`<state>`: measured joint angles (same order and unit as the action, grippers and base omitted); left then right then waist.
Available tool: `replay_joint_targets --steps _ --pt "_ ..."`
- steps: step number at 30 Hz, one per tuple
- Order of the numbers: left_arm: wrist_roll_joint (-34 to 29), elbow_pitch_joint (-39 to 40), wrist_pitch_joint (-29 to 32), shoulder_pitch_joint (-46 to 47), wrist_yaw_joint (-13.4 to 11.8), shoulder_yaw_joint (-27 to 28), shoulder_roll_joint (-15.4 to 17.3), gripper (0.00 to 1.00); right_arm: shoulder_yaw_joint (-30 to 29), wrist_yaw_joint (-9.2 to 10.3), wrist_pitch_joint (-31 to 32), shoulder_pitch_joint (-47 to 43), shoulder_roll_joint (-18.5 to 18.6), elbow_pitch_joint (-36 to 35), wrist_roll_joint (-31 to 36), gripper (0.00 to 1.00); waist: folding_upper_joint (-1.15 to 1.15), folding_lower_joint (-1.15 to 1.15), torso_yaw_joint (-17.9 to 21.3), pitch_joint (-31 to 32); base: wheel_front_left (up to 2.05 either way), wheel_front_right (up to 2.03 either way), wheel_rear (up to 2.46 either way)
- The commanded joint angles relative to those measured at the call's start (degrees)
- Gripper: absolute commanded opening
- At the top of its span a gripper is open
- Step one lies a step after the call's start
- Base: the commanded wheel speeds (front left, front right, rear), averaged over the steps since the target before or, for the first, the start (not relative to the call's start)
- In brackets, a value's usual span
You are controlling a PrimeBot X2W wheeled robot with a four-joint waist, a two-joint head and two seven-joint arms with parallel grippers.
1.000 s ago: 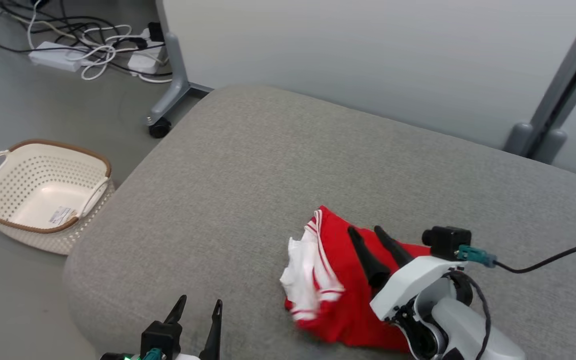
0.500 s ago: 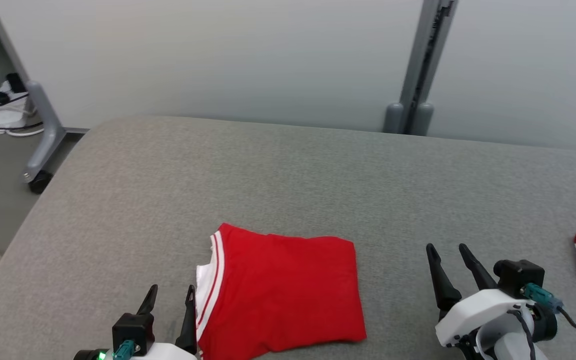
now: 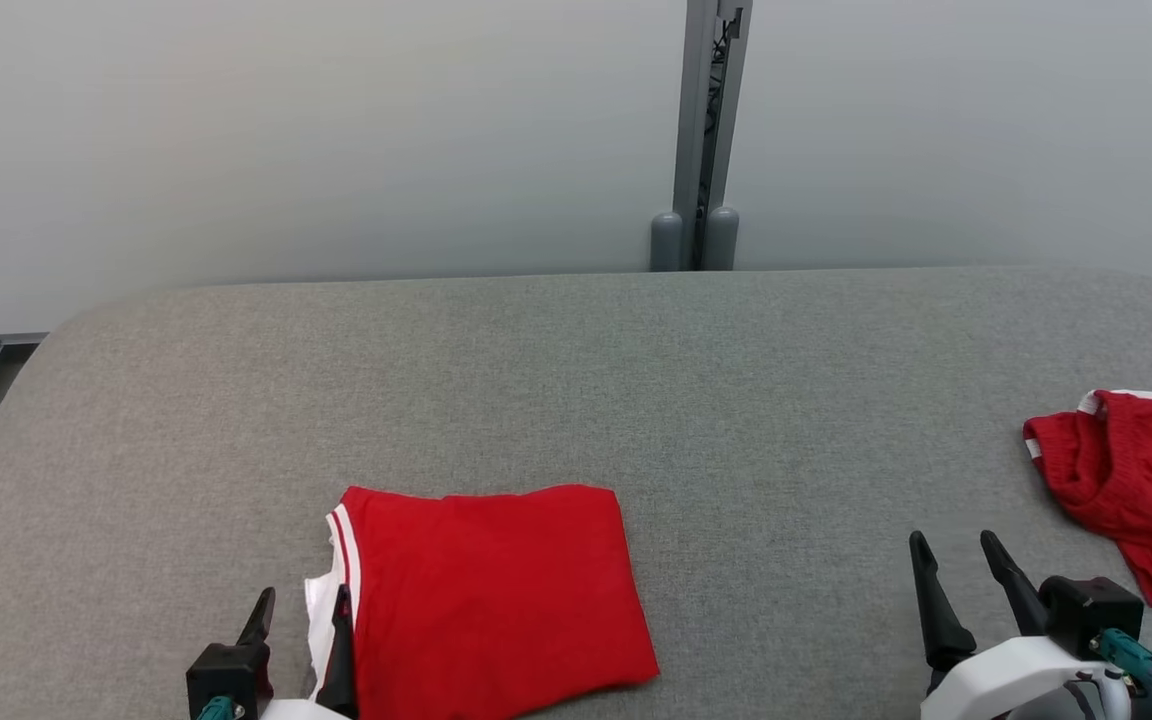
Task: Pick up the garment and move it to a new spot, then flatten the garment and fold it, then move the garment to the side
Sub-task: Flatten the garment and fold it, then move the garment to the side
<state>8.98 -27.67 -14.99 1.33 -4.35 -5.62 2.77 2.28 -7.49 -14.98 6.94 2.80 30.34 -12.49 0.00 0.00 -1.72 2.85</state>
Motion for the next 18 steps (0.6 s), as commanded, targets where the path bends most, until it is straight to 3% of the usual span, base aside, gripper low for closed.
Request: replay_joint_targets --steps 1,18 --pt "-0.4 0.0 -0.3 -0.2 -0.1 0.4 0.3 1.0 -0.2 0.0 -0.3 -0.5 0.3 -0.4 0.3 1.0 0.0 0.0 0.3 0.2 0.0 0.0 0.0" --pt "-1.0 1.9 -0.3 -3.6 -0.9 2.3 0.3 1.0 -0.8 0.0 -0.3 -2.7 0.3 -3.3 0.6 1.0 0.0 0.0 0.9 0.6 0.0 0.0 0.0"
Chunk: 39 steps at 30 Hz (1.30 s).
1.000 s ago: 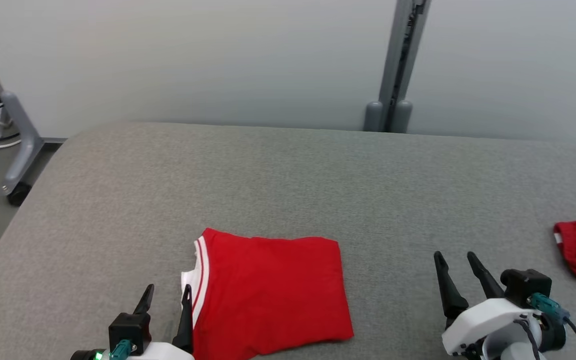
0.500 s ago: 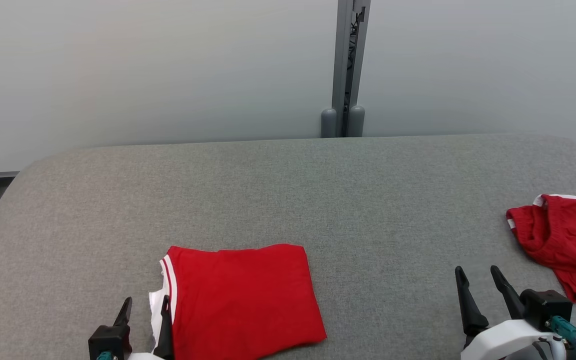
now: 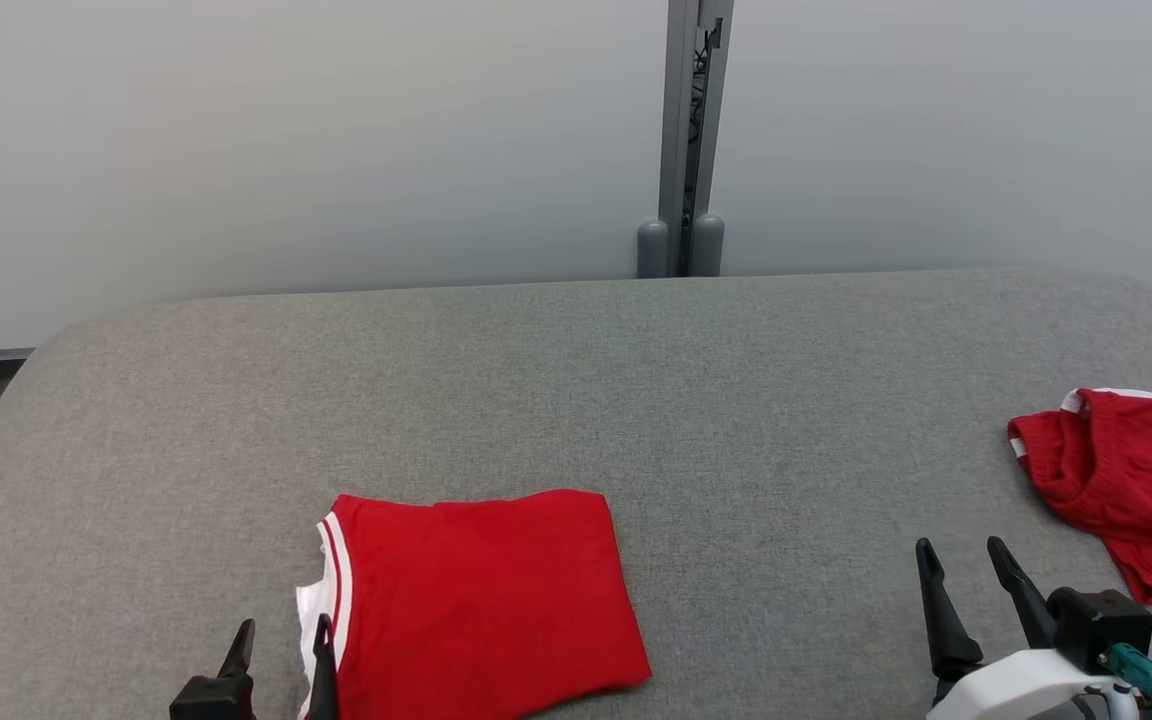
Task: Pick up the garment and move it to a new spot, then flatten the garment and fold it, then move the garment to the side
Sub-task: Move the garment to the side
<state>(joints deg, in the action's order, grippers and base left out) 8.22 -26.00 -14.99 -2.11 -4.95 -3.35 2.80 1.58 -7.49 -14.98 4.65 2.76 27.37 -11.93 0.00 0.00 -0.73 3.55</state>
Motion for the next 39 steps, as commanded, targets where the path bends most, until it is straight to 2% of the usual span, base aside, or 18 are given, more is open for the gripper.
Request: replay_joint_targets --steps 1,5,8,13,20,27,31,32,33,34,39 --pt "-0.2 0.3 -0.3 0.0 -0.3 -0.1 0.2 1.0 0.1 0.0 -0.3 -0.5 0.3 -0.4 0.1 1.0 0.0 0.0 -0.3 -0.2 0.0 0.0 0.0" --pt "0.1 0.2 -0.3 1.0 0.3 -1.3 0.2 1.0 1.8 0.0 -0.3 0.3 0.3 -0.5 -0.1 1.0 0.0 0.0 -2.1 -1.2 0.0 0.0 0.0" --pt "0.0 0.0 -0.3 1.9 0.7 -3.0 0.3 1.0 3.6 0.0 -0.3 0.9 0.3 0.1 -1.7 1.0 0.0 0.0 -4.9 -2.3 0.0 0.0 0.0" --pt "-0.1 -0.2 -0.3 2.2 1.3 -5.7 0.3 1.0 8.4 0.0 -0.3 2.5 0.4 2.4 -6.2 1.0 0.0 0.0 -11.3 -3.8 0.0 0.0 0.0" --pt "0.1 -0.3 -0.3 2.3 1.6 -6.5 0.2 1.0 13.9 0.0 -0.3 6.9 0.4 7.9 -11.7 1.0 0.0 0.0 -19.6 -5.5 0.0 0.0 0.0" --pt "1.1 0.1 -0.3 2.9 2.1 -6.7 0.2 1.0 15.5 0.0 -0.3 10.3 0.4 16.2 -15.3 1.0 0.0 0.0 -24.3 -6.2 0.0 0.0 0.0" --pt "1.2 0.5 -0.3 3.0 2.2 -6.8 0.2 1.0 17.9 0.0 -0.3 12.3 0.4 21.2 -17.5 1.0 0.0 0.0 -25.1 -6.6 0.0 0.0 0.0" --pt "1.2 0.6 -0.3 2.9 2.1 -6.7 0.2 1.0 18.6 0.0 -0.3 12.6 0.4 22.0 -18.3 0.53 0.0 0.0 -25.0 -6.6 0.0 0.0 0.0" --pt "1.2 0.7 -0.3 2.7 1.9 -6.6 0.2 1.0 19.1 0.0 -0.2 13.0 0.4 22.9 -18.9 0.33 0.0 0.0 -24.7 -6.6 0.0 0.0 0.0" --pt "1.2 0.7 -0.3 2.6 1.8 -6.4 0.2 1.0 19.9 0.0 -0.1 13.3 0.4 23.2 -19.4 0.0 0.0 0.0 -24.3 -6.6 0.0 0.0 0.0" --pt "0.4 0.9 -0.3 1.9 2.1 -6.2 0.2 1.0 19.3 0.01 -0.2 14.2 0.5 22.2 -19.4 0.0 0.0 0.0 -20.4 -5.9 0.0 0.0 0.0"
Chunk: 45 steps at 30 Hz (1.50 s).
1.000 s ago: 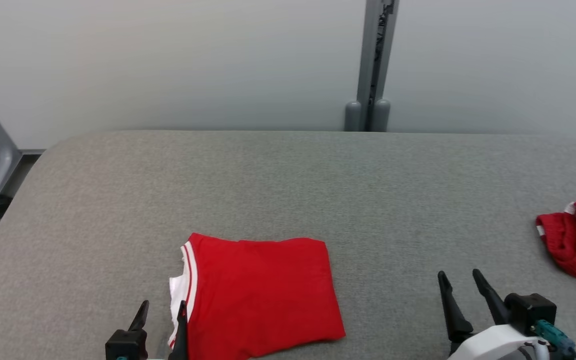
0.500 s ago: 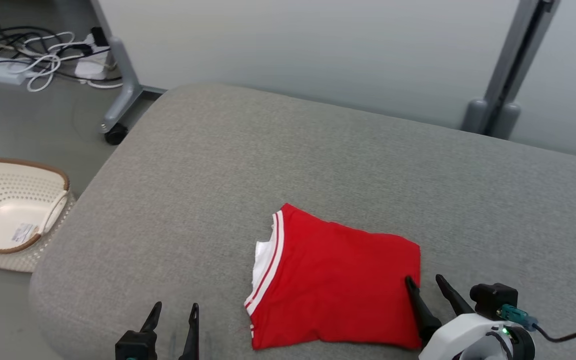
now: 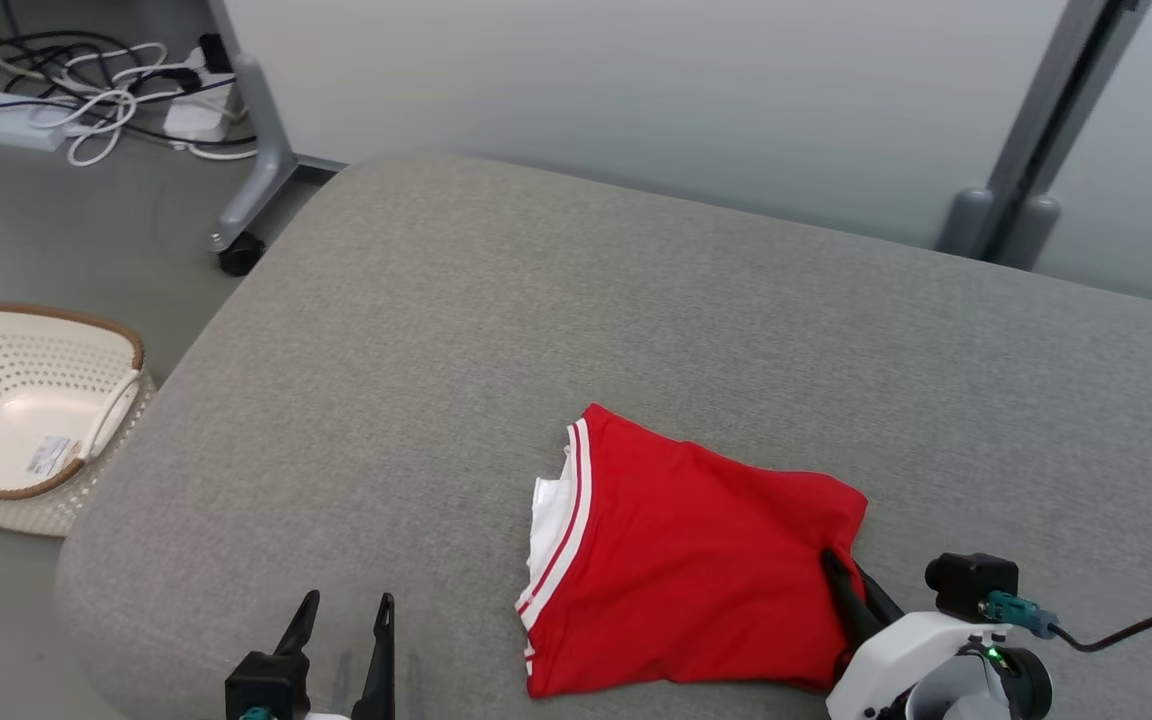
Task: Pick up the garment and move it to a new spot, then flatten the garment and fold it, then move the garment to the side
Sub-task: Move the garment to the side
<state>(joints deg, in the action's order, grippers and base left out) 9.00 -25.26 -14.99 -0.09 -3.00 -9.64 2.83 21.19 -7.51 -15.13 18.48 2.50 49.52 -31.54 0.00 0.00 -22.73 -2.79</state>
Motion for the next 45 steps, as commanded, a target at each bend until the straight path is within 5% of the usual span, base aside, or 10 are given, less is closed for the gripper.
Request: replay_joint_targets --steps 1,19,25,36,45 --pt "-0.4 0.2 -0.3 -0.3 0.1 0.4 0.2 1.0 -0.3 0.04 0.0 0.1 0.8 -0.1 0.4 0.0 0.0 0.0 3.0 0.8 0.0 0.0 0.0" --pt "2.9 1.4 -0.3 1.3 -0.7 -2.1 0.2 1.0 -3.7 0.03 0.0 -3.3 0.7 -3.2 7.0 0.0 0.0 0.0 37.2 1.8 0.0 0.0 0.0" --pt "3.4 1.5 -0.3 2.6 -1.2 -2.9 0.2 1.0 -3.5 0.03 0.0 -3.9 0.6 -5.2 6.5 0.0 0.0 0.0 44.2 0.4 0.0 0.0 0.0" --pt "2.7 1.6 -0.3 4.2 -1.0 -4.1 0.2 1.0 -7.6 0.03 0.0 -0.7 0.6 -9.7 10.6 0.0 0.0 0.0 45.5 -2.2 0.0 0.0 0.0" --pt "-0.2 0.6 -0.3 5.1 -0.2 -3.2 0.2 1.0 -23.4 0.03 0.0 10.6 0.6 -10.0 22.5 0.0 0.0 0.0 38.6 -4.8 0.0 0.0 0.0"
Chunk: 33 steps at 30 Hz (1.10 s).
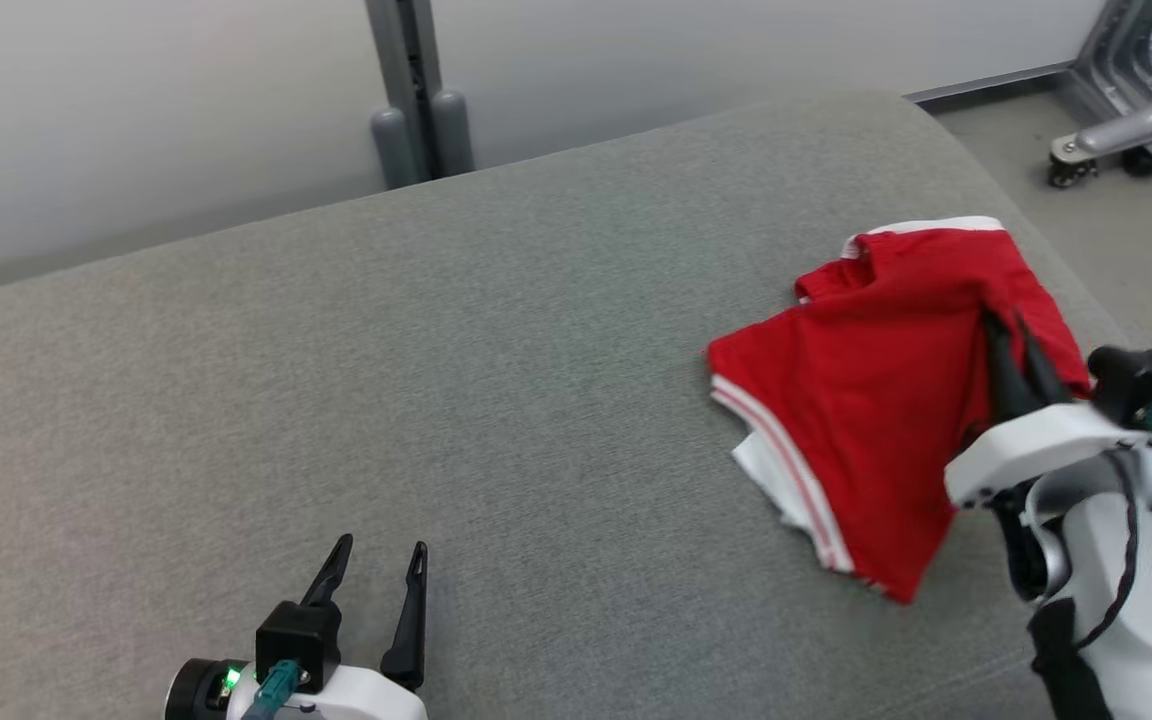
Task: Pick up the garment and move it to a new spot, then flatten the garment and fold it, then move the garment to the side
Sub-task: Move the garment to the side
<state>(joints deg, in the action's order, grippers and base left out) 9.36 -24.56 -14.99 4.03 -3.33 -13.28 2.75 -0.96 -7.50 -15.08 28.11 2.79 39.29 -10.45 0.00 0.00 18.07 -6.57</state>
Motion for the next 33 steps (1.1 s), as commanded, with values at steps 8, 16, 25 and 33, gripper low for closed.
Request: replay_joint_targets --steps 8,16,25,33 --pt "-2.8 -0.3 -0.3 1.7 1.1 1.8 0.3 1.0 -21.0 0.02 -0.1 8.5 5.1 3.9 15.1 0.0 0.0 0.0 -8.3 -2.7 0.0 0.0 0.0" --pt "-2.9 0.5 -0.3 2.2 0.5 2.0 0.3 1.0 -37.1 0.01 -0.1 11.1 8.2 8.1 29.1 1.0 0.0 0.0 -11.6 -3.5 0.0 0.0 0.0" --pt "-3.0 0.2 -0.3 1.5 -0.4 3.0 0.3 1.0 -34.2 0.02 -0.1 8.1 3.4 2.4 28.5 1.0 0.0 0.0 -13.0 -1.5 0.0 0.0 0.0" --pt "-2.4 0.2 -0.3 -0.5 -1.1 4.0 0.3 1.0 -21.8 0.02 -0.1 -4.9 0.4 -6.2 18.7 1.0 0.0 0.0 -15.1 2.6 0.0 0.0 0.0"
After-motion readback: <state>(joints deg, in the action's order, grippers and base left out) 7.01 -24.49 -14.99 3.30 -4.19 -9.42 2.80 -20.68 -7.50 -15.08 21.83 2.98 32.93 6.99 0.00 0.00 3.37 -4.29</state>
